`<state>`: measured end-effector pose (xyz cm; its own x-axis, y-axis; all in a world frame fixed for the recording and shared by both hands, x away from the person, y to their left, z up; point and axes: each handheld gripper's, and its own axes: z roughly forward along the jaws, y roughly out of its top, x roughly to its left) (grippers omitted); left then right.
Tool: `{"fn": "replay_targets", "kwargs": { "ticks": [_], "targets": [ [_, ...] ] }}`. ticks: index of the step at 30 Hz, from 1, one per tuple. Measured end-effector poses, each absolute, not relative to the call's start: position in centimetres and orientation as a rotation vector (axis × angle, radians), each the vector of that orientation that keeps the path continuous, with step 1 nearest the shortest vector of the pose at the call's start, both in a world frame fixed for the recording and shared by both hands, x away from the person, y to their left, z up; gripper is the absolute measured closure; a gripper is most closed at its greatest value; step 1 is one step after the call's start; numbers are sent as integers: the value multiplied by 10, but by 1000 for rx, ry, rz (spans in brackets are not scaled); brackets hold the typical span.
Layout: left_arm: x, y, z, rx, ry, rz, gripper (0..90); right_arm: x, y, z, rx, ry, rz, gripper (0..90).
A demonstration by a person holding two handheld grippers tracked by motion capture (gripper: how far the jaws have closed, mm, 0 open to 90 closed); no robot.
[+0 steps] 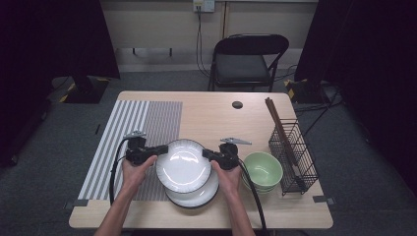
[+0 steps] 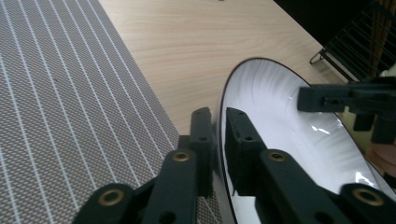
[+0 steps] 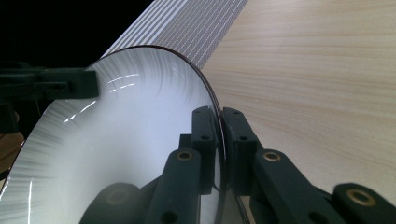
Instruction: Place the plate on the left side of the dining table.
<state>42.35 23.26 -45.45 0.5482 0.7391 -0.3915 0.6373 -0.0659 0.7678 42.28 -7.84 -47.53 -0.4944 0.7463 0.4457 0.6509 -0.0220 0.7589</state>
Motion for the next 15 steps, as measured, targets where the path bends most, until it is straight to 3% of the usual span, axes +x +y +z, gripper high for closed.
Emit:
{"fn": "replay_targets", "kwargs": {
  "ticks": [6, 15],
  "targets": [
    [411, 237, -449, 1780, 1148, 154, 758, 423, -79, -476, 1527, 2121, 1569, 845],
    [392, 241, -456, 1801, 1154, 180, 755, 423, -79, -476, 1520, 2119, 1569, 845]
  ]
}}
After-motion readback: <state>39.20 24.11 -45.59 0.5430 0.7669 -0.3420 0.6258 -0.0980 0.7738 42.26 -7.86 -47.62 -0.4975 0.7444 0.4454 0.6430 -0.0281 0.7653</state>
